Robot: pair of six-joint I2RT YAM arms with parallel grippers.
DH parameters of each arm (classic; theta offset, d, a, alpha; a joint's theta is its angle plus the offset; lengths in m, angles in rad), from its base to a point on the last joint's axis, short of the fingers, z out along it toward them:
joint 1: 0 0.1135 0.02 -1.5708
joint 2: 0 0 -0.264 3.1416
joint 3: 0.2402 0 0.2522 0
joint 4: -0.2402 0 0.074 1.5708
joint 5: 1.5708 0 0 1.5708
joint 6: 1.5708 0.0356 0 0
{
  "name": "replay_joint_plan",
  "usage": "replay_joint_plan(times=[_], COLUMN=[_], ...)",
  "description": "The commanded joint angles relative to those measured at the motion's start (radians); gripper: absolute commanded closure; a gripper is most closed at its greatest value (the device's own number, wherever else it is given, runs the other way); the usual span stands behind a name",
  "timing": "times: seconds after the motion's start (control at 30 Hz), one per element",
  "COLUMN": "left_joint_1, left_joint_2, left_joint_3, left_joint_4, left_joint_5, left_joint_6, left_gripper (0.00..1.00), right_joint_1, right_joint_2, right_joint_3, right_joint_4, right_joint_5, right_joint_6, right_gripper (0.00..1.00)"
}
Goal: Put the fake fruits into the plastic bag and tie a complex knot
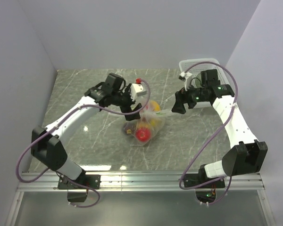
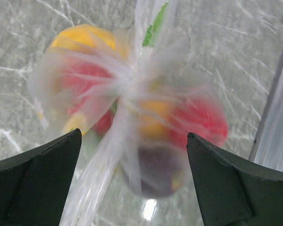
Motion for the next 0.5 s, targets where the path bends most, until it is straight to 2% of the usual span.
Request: replay_joint_plan(times=[0.0, 0.17, 0.23, 0.27, 0.33, 0.37, 0.47], left_joint_1=[-0.068, -0.122, -0.134, -0.134, -0.133, -0.131, -0.102], left_joint_2=[0.071, 0.187, 0.221, 0.232, 0.265, 0.275, 0.304], left_joint_3=[-0.004, 0.016, 0.013, 0.013, 0.031, 0.043, 0.118], left_joint_4=[0.12, 0.134, 0.138, 0.141, 0.14, 0.137, 0.114], left_joint_5=[-0.154, -0.224, -0.238, -0.245, -0.277, -0.288, -0.333], left_joint_6=[-0.124, -0.123, -0.124, -0.126, -0.143, -0.147, -0.201], left_gripper=[0.01, 0.02, 0.1, 0.25, 0.43, 0.64, 0.99], right_joint_1=[-0.051, -0.077, -0.082, -0.086, -0.089, -0.091, -0.092], right_joint_2=[-0.048, -0.119, -0.137, -0.142, -0.151, -0.151, -0.156], right_joint_3=[0.015, -0.074, -0.088, -0.102, -0.116, -0.117, -0.128], right_joint_4=[0.054, 0.079, 0.076, 0.077, 0.079, 0.08, 0.085], right_joint_5=[-0.042, -0.031, -0.028, -0.028, -0.029, -0.031, -0.038], right_joint_6=[0.109, 0.118, 0.11, 0.11, 0.112, 0.112, 0.118], right_gripper=[0.08, 0.07, 0.07, 0.07, 0.07, 0.07, 0.07])
